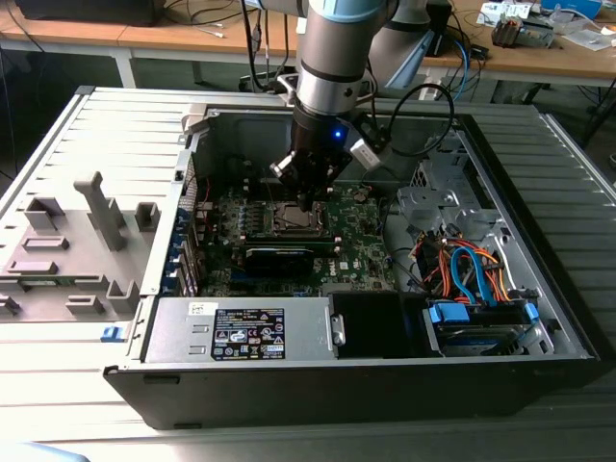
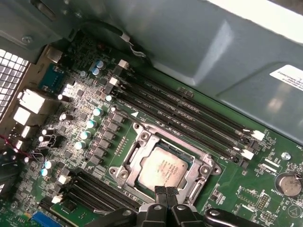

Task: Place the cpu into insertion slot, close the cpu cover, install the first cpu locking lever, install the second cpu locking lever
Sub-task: 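Install the first cpu locking lever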

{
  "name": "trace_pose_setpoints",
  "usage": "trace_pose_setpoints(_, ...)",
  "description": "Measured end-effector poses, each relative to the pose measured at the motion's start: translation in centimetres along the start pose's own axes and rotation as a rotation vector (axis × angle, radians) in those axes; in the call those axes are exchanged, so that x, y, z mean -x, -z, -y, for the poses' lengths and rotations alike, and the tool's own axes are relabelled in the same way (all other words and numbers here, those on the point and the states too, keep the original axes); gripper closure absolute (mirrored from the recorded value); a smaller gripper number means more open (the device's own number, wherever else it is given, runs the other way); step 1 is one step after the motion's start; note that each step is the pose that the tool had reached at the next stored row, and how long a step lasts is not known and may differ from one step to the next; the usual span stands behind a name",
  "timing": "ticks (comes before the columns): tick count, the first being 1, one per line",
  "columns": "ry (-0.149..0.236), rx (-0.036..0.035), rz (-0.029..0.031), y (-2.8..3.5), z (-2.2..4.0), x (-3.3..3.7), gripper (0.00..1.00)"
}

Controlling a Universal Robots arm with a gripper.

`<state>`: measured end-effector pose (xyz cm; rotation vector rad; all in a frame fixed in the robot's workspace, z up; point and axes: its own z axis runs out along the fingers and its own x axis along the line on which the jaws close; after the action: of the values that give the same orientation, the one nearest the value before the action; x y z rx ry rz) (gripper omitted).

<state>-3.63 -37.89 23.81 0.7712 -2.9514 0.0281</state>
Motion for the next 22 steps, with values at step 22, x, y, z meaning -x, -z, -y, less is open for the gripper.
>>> trace_pose_setpoints(22,0.141,-0.0132,-0.0008,0.00,0.00,0.00,0.89)
